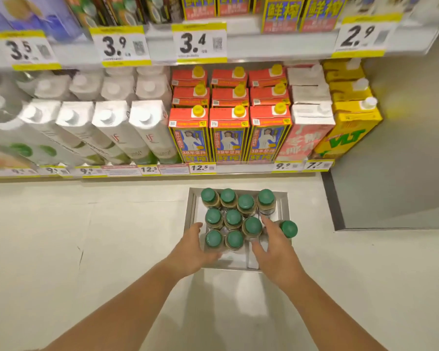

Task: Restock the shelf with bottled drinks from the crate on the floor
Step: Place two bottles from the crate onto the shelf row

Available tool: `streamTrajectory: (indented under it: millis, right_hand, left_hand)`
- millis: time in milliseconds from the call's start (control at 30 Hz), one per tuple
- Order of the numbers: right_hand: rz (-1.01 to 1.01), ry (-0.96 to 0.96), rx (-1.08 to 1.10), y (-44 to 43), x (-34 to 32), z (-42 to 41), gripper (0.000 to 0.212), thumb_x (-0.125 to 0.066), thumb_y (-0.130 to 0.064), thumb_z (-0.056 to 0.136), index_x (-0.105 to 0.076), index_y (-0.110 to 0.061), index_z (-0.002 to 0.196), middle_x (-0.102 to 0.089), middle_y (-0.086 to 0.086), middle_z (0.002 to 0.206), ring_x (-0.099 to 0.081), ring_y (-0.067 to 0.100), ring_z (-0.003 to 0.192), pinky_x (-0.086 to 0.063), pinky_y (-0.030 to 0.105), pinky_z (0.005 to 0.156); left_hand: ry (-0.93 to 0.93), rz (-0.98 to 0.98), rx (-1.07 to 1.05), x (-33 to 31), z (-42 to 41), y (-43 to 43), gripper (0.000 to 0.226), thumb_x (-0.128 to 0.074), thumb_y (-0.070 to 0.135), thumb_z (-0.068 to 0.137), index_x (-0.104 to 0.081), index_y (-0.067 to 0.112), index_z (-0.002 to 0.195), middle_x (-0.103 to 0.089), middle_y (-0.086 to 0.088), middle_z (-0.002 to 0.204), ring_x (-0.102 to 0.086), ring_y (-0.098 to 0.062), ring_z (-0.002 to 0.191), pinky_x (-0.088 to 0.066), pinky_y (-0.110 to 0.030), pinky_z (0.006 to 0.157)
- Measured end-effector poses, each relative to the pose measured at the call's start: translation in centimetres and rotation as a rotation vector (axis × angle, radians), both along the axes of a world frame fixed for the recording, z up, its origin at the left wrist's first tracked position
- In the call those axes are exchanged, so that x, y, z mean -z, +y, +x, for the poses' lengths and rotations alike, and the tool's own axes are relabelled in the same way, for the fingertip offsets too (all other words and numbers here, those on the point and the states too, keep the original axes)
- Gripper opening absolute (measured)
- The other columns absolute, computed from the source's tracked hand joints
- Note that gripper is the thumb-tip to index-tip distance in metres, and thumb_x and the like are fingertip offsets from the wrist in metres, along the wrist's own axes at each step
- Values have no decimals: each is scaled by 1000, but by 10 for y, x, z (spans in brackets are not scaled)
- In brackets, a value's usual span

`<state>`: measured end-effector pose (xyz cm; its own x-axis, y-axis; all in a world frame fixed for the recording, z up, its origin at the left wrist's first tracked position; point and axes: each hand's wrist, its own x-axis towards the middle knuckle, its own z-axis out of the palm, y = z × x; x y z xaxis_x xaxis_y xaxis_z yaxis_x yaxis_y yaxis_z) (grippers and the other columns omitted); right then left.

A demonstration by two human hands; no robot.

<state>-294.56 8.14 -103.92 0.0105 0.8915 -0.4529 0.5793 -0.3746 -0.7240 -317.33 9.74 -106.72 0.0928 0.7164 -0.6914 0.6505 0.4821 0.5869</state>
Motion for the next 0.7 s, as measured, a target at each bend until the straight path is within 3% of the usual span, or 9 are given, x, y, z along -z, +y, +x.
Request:
streamTrajectory:
  millis: [100,167,333,467,633,700]
  right_hand:
    - [-4,10,37,1,21,-6,55,-64,-10,91,-43,-26,140,-53,-15,122,-50,5,116,-40,26,103]
    - [-59,62,58,6,33,-9,66,-65,-6,90,-37,-29,145,-51,-16,124,-48,5,121,-37,24,103]
    - [10,94,165,18,59,-16,67,-72,3,80,-49,-25,137,-64,-10,122,-60,4,112,-45,25,99]
    - [61,128,235,19,69,-20,53,-73,4,78,-61,-36,111,-70,-16,104,-62,-12,95,-48,14,83]
    - [103,109,260,13,66,-16,46,-78,0,71,-68,-29,105,-74,-13,95,-67,2,91,-53,26,80]
    - [96,109,277,12,58,-15,48,-79,1,68,-67,-30,103,-73,-13,92,-67,-1,88,-54,27,81]
  left_hand:
    - [4,3,78,23,0,4,96,-89,27,69,-35,13,147,-47,3,137,-47,-21,131,-43,-28,99]
    - [-7,25,98,35,3,7,76,-89,20,66,-48,20,130,-57,10,118,-58,-16,114,-47,-25,89]
    - [5,88,-11,57,10,10,58,-89,25,67,-50,30,109,-61,20,95,-58,5,82,-40,-8,62]
    - [-6,150,-88,66,11,10,52,-90,35,67,-57,27,106,-66,19,92,-60,6,81,-41,-9,61]
    - [-113,174,-151,57,6,7,40,-88,21,71,-66,22,104,-72,12,93,-68,-3,85,-51,-10,70]
    - [-148,191,-150,45,3,4,38,-88,16,70,-69,21,103,-73,13,89,-66,5,80,-49,-6,70]
